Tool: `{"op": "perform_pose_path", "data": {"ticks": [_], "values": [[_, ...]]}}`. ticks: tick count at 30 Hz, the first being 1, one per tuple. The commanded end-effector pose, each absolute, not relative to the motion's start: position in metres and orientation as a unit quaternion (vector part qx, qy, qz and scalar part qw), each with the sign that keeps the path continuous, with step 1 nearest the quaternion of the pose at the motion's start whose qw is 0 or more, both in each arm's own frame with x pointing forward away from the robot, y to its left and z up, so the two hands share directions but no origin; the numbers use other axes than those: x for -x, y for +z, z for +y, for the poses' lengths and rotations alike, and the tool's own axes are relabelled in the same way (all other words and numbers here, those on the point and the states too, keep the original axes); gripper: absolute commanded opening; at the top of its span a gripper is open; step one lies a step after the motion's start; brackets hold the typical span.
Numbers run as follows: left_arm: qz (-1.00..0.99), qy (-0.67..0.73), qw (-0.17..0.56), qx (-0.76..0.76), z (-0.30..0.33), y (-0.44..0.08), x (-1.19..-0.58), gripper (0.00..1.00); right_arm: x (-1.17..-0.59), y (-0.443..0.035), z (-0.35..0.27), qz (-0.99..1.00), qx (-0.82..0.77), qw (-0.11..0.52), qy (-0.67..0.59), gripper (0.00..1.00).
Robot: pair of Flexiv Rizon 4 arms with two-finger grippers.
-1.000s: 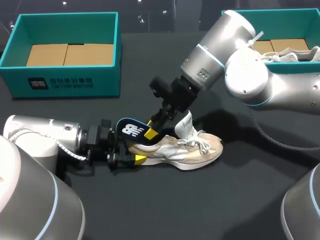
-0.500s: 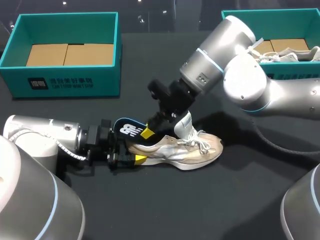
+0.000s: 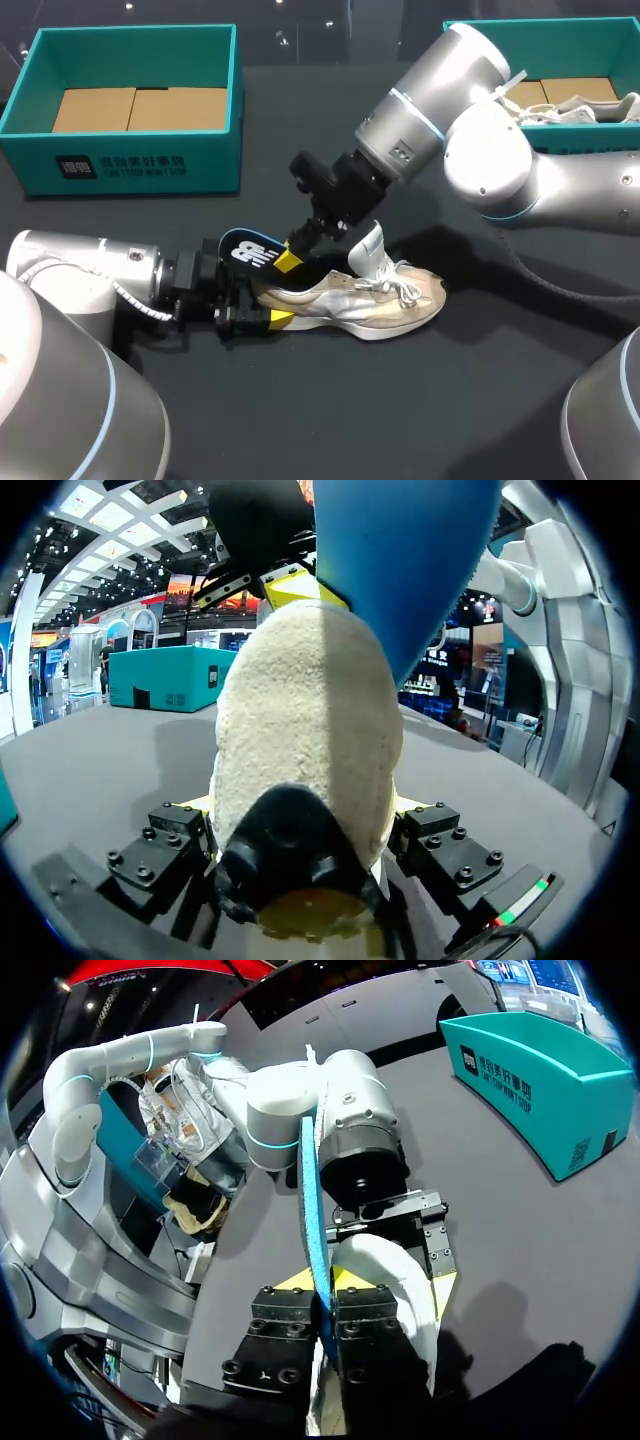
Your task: Take the shoe out of the shoebox, open the shoe tongue, remove and reinsert the insole, then place the shoe into the shoebox
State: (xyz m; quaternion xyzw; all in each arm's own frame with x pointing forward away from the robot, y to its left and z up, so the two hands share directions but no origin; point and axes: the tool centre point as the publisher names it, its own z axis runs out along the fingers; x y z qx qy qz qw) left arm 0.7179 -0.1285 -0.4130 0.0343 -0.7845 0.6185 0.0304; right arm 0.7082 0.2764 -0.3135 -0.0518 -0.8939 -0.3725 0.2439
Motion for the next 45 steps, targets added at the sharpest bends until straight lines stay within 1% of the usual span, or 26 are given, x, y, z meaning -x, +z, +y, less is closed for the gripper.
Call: {"op": "perform_pose_path", "data": {"ticks": [1, 7, 12, 25, 30, 36, 40, 43, 45], "values": [[-0.785, 0.618, 0.030, -0.035, -0.128, -0.417, -0.715, 0.00, -0.707, -0.299, 0.287, -0.889, 0.037, 0.234, -0.392, 0.00], [-0.785, 0.618, 0.030, -0.035, -0.128, -0.417, -0.715, 0.00, -0.711, -0.257, 0.291, -0.874, 0.011, 0.219, -0.434, 0.00], [-0.785, 0.618, 0.030, -0.035, -0.128, -0.417, -0.715, 0.00, -0.713, -0.216, 0.290, -0.836, -0.012, 0.231, -0.497, 0.00], [-0.785, 0.618, 0.030, -0.035, -0.128, -0.417, -0.715, 0.00, -0.713, -0.216, 0.290, -0.836, -0.012, 0.231, -0.497, 0.00], [-0.785, 0.618, 0.030, -0.035, -0.128, -0.417, -0.715, 0.00, -0.713, -0.177, 0.280, -0.822, -0.025, 0.210, -0.528, 0.00], [-0.785, 0.618, 0.030, -0.035, -0.128, -0.417, -0.715, 0.00, -0.697, -0.138, 0.263, -0.796, -0.025, 0.184, -0.576, 0.00], [-0.785, 0.618, 0.030, -0.035, -0.128, -0.417, -0.715, 0.00, -0.684, -0.123, 0.251, -0.775, -0.007, 0.173, -0.607, 0.00], [-0.785, 0.618, 0.030, -0.035, -0.128, -0.417, -0.715, 0.00, -0.675, -0.118, 0.242, -0.756, 0.042, 0.170, -0.631, 0.00], [-0.785, 0.618, 0.030, -0.035, -0.128, -0.417, -0.715, 0.00, -0.672, -0.116, 0.239, -0.768, 0.069, 0.163, -0.615, 0.00]]}}
